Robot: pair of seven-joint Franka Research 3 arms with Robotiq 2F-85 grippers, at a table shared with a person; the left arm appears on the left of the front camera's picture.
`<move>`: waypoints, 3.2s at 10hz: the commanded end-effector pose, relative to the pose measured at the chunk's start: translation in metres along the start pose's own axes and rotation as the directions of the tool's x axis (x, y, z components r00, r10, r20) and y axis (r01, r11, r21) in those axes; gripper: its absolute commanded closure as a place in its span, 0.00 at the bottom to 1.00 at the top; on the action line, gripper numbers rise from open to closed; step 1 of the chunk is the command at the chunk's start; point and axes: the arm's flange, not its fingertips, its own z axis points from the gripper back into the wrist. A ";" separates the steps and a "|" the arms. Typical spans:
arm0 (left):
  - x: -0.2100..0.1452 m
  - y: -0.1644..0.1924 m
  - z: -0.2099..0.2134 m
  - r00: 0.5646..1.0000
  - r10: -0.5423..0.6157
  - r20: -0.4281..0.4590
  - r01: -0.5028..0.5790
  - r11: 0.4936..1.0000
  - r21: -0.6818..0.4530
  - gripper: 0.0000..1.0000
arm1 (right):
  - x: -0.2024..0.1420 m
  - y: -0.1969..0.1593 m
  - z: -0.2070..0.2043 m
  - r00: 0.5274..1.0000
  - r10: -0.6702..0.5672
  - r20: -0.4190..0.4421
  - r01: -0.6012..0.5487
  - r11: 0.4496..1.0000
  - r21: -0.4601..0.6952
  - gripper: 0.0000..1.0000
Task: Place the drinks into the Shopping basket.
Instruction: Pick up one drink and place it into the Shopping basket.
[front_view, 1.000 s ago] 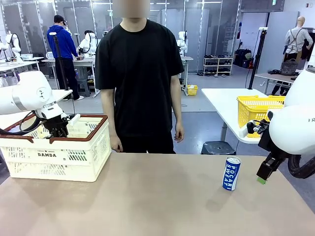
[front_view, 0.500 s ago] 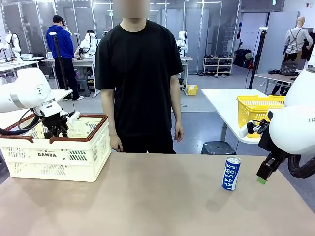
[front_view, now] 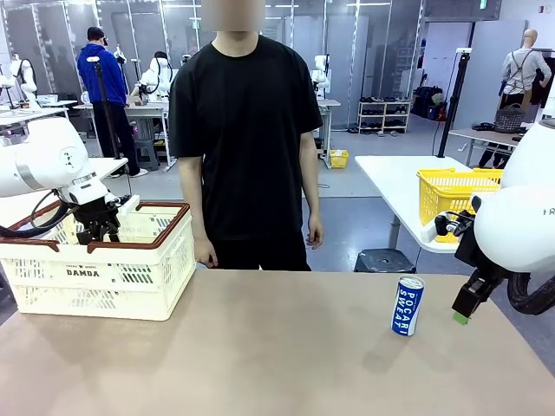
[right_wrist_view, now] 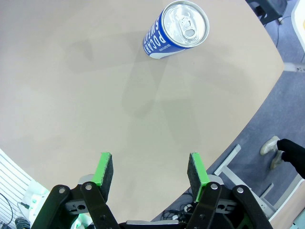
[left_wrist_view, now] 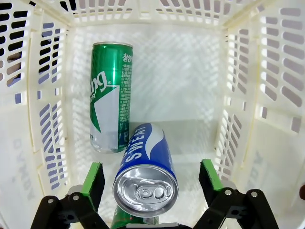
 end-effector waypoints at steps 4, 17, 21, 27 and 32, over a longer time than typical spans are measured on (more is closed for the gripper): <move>0.000 0.001 -0.001 1.000 -0.001 -0.003 0.001 1.000 0.001 0.00 | -0.002 -0.001 0.000 1.000 -0.004 0.002 0.004 1.000 0.002 0.21; 0.047 -0.066 0.123 0.992 -0.048 -0.120 0.075 0.970 0.232 0.00 | -0.002 -0.001 0.000 1.000 -0.004 0.002 0.004 1.000 0.002 0.21; 0.072 -0.156 0.148 0.980 -0.147 -0.132 0.167 0.974 0.151 0.00 | -0.002 -0.001 0.000 1.000 -0.004 0.002 0.004 1.000 0.002 0.21; 0.067 -0.250 0.088 0.981 -0.164 -0.099 0.172 0.982 0.073 0.00 | -0.002 -0.001 0.000 1.000 -0.004 0.002 0.004 1.000 0.002 0.21; 0.062 -0.251 0.069 0.985 -0.161 -0.068 0.163 0.986 0.022 0.00 | -0.002 -0.001 0.000 1.000 -0.004 0.002 0.004 1.000 0.002 0.21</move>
